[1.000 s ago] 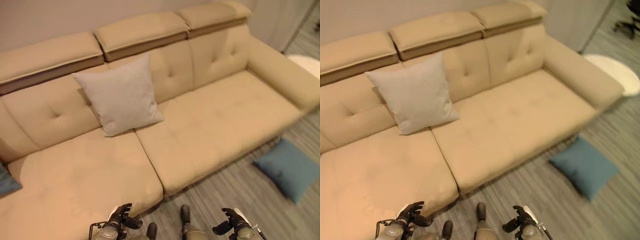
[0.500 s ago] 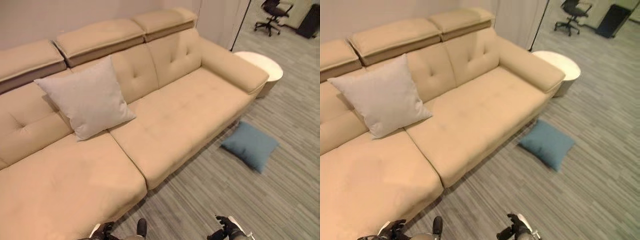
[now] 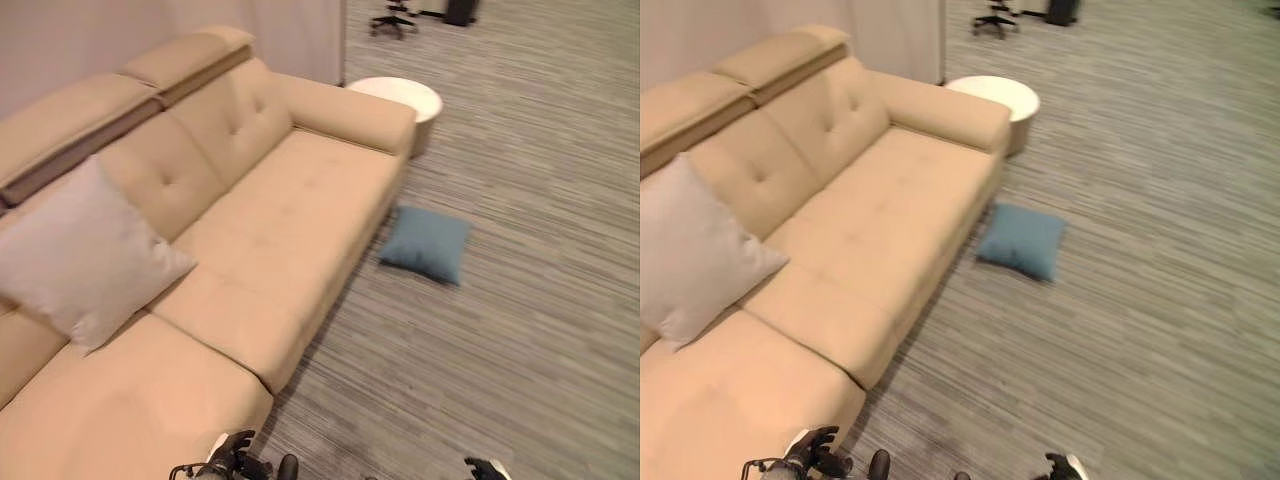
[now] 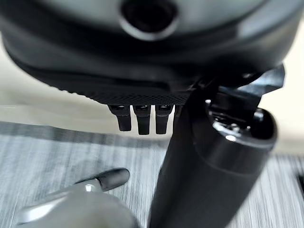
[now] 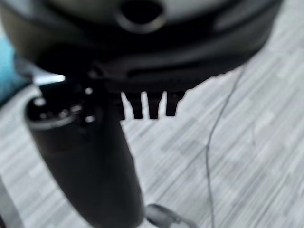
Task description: Pick up all the scattered cushions and arrange them neatly on the sofa.
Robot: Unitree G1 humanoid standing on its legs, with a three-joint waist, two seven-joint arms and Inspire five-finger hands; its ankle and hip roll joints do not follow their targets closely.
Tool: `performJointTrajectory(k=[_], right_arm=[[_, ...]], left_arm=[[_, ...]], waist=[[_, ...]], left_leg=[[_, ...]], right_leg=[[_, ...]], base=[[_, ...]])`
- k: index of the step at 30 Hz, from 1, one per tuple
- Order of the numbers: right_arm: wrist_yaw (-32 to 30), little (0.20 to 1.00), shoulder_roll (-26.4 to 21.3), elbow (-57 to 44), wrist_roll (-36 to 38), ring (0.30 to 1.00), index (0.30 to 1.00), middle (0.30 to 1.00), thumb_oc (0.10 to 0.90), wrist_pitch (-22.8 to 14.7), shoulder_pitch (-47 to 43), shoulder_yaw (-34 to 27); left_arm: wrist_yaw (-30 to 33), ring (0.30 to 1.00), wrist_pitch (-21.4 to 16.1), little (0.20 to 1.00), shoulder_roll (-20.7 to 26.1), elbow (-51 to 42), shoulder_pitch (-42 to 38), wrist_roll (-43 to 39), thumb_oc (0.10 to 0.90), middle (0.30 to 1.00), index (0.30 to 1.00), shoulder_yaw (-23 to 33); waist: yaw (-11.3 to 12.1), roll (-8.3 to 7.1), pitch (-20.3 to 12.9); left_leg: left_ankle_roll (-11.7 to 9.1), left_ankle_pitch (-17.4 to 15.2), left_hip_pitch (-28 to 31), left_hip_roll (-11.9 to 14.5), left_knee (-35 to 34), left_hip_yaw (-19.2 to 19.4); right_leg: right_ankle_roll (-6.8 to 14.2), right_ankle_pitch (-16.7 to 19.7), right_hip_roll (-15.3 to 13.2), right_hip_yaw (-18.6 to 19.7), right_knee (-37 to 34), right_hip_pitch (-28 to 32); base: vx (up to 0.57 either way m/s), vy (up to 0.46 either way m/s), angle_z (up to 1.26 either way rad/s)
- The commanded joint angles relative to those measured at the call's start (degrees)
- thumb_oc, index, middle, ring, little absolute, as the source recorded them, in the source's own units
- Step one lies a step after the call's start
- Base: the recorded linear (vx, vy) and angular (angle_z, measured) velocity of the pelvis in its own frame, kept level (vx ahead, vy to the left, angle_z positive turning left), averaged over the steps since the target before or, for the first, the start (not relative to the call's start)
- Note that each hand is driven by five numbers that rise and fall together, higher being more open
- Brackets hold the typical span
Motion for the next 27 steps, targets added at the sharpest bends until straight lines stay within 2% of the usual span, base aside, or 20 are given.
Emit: performJointTrajectory(k=[1, 2, 4, 5, 8, 10, 13, 16, 18, 19, 21, 23, 25, 26, 27], right_arm=[[-0.9, 0.900, -1.0, -1.8, 0.4, 0.900, 0.900, 0.900, 0.800, -0.4, -1.6, 0.7], [-1.0, 0.900, -0.6, -2.0, -0.5, 0.900, 0.900, 0.900, 0.800, -0.1, -2.5, 1.2], [-0.9, 0.900, -0.5, -1.8, -1.1, 0.900, 0.900, 0.900, 0.800, 0.0, -2.6, 1.3], [-1.0, 0.900, -0.5, -1.3, -1.2, 0.900, 0.900, 0.900, 0.800, 0.0, -2.3, 0.9], [-1.0, 0.900, -0.8, -0.7, -1.0, 0.900, 0.900, 0.900, 0.800, -0.1, -2.1, 0.8], [-1.0, 0.900, -1.1, -0.2, -0.4, 0.900, 0.900, 0.900, 0.800, -0.2, -1.5, 0.7], [-1.5, 0.900, -1.5, -0.4, 1.2, 0.900, 0.900, 0.900, 0.800, -0.9, -1.2, 0.2], [-2.1, 0.900, -2.1, -0.2, 2.4, 0.900, 0.900, 0.900, 0.800, -0.9, -1.8, -0.2], [-2.3, 0.900, -2.1, -0.1, 3.0, 0.900, 0.900, 0.900, 0.800, -0.9, -1.8, -0.5], [-2.4, 0.900, -2.1, 0.0, 3.3, 0.900, 0.900, 0.900, 0.800, -1.0, -1.6, -0.6], [-2.6, 0.900, -2.2, 0.1, 3.5, 0.900, 0.900, 0.900, 0.800, -1.0, -1.3, -0.8], [-2.8, 0.900, -2.2, 0.5, 3.5, 0.900, 0.900, 0.900, 0.800, -0.8, -1.1, -1.0], [-3.0, 0.900, -2.0, 0.8, 3.5, 0.900, 0.900, 0.900, 0.800, -0.8, -0.9, -0.7], [-3.0, 0.900, -1.9, 0.9, 3.5, 0.900, 0.900, 0.900, 0.800, -0.7, -0.9, -0.6], [-2.7, 0.900, -1.5, 1.0, 3.2, 0.900, 0.900, 0.900, 0.800, -0.6, -0.7, -0.3]], left_arm=[[0.7, 0.900, -1.2, 0.900, 0.4, -1.2, -0.5, 0.0, 0.800, 0.900, 0.900, 1.1], [0.9, 0.900, -1.3, 0.900, 1.2, -1.3, -1.1, -0.4, 0.800, 0.900, 0.900, 1.6], [0.9, 0.900, -1.2, 0.900, 1.8, -1.4, -1.2, -0.7, 0.800, 0.900, 0.900, 2.6], [0.8, 0.900, -1.3, 0.900, 2.2, -1.3, -0.9, -1.1, 0.800, 0.900, 0.900, 3.6], [0.7, 0.900, -1.4, 0.900, 2.2, -0.9, -0.5, -1.0, 0.800, 0.900, 0.900, 3.7], [0.4, 0.900, -1.2, 0.900, 2.0, -0.2, -0.2, 0.1, 0.800, 0.900, 0.900, 3.0], [0.2, 0.900, -1.0, 0.900, 1.4, 0.1, -0.3, 0.5, 0.800, 0.900, 0.900, 2.1], [0.4, 0.900, -0.6, 0.900, 0.7, 0.4, -0.6, 0.5, 0.800, 0.900, 0.900, 1.5], [0.7, 0.900, -0.5, 0.900, 0.3, 1.0, -0.6, 0.6, 0.800, 0.900, 0.900, 1.2], [0.7, 0.900, -0.5, 0.900, 0.2, 1.2, -0.5, 0.7, 0.800, 0.900, 0.900, 0.8], [0.9, 0.900, -0.5, 0.900, 0.2, 1.2, -0.5, 0.6, 0.800, 0.900, 0.900, 0.7], [0.8, 0.900, -0.5, 0.900, 0.1, 1.0, -0.8, 0.7, 0.800, 0.900, 0.900, 0.4], [0.9, 0.900, -0.7, 0.900, 0.1, 0.9, -0.9, 1.0, 0.800, 0.900, 0.900, 0.0], [0.9, 0.900, -0.8, 0.900, 0.2, 0.9, -0.9, 1.0, 0.800, 0.900, 0.900, 0.0], [0.9, 0.900, -0.8, 0.900, 0.5, 1.0, -0.9, 0.8, 0.800, 0.900, 0.900, 0.3]], waist=[[3.1, -0.10, 0.5], [4.2, 0.27, 1.3], [4.8, 0.61, 1.2], [4.8, 0.86, 0.9], [4.4, 0.63, 0.5], [3.8, 0.61, 0.1], [3.4, 0.22, 1.2], [3.4, 0.15, 2.4], [4.2, -0.41, 2.9], [4.6, -0.89, 3.0], [5.1, -1.66, 3.0], [5.7, -1.81, 3.0], [7.0, -1.25, 3.1], [7.7, -1.20, 3.2], [7.9, -1.15, 2.6]], left_leg=[[2.0, -5.6, -2.6, -3.6, 5.2, -1.9], [1.9, -6.1, -1.9, -2.5, 4.9, 1.1], [1.8, -6.3, -0.9, -1.5, 4.4, 3.3], [1.9, -6.2, 0.2, -0.9, 3.3, 4.6], [1.7, -6.3, 1.1, -0.8, 3.0, 5.5], [0.8, -7.6, 1.4, 0.1, 5.3, 6.4], [-0.6, -8.8, -1.8, 2.1, 15.1, 7.2], [-1.2, -6.1, -6.7, 3.8, 25.6, 6.3], [-0.8, -5.8, -10.0, 1.4, 27.9, 3.7], [-0.7, -6.4, -11.4, -0.1, 26.7, 2.9], [-0.7, -6.8, -12.9, -1.5, 23.7, 2.7], [-0.5, -5.0, -14.5, -3.1, 20.3, 2.9], [-0.9, -1.1, -16.5, -5.3, 16.0, 2.1], [-1.2, -0.1, -17.4, -5.9, 15.4, 1.6], [-0.7, -0.7, -15.8, -5.8, 12.8, 0.6]], right_leg=[[4.2, 2.1, 1.5, -5.5, 2.9, -3.1], [4.9, 3.0, -2.7, -14.8, 4.5, -4.4], [4.2, 3.4, -5.1, -22.7, 4.3, -4.2], [4.0, 3.2, -5.5, -25.4, 4.7, -4.4], [3.6, 2.7, -4.6, -25.0, 2.6, -3.2], [2.5, 2.4, -3.0, -23.3, 0.3, -2.1], [1.2, 1.9, -1.3, -21.4, -2.0, 0.0], [-0.2, 1.3, 0.1, -20.4, -3.8, 2.2], [-0.6, 0.8, 0.7, -18.8, -4.4, 3.2], [-0.4, 0.7, 1.0, -18.0, -5.1, 4.1], [0.0, 0.5, 1.3, -17.2, -5.9, 5.0], [0.1, 0.2, 2.2, -16.0, -6.7, 6.3], [-0.2, -0.6, 4.2, -13.7, -6.8, 7.6], [-0.3, -1.0, 5.0, -12.4, -6.7, 8.3], [-0.4, -1.9, 5.7, -11.4, -6.5, 8.6]], base=[[-0.08, 0.012, -1.56], [-0.05, -0.031, -1.55], [0.01, -0.040, -1.26], [0.06, -0.031, -1.09], [0.13, -0.114, -0.49], [0.18, -0.198, 0.09], [0.09, -0.215, -0.06], [0.07, -0.149, -0.07], [0.16, -0.088, -0.45], [0.19, -0.068, -0.30], [0.20, -0.052, -0.27], [0.21, -0.016, -0.46], [0.22, -0.001, -0.18], [0.23, -0.002, -0.16], [0.25, 0.007, -0.44]])
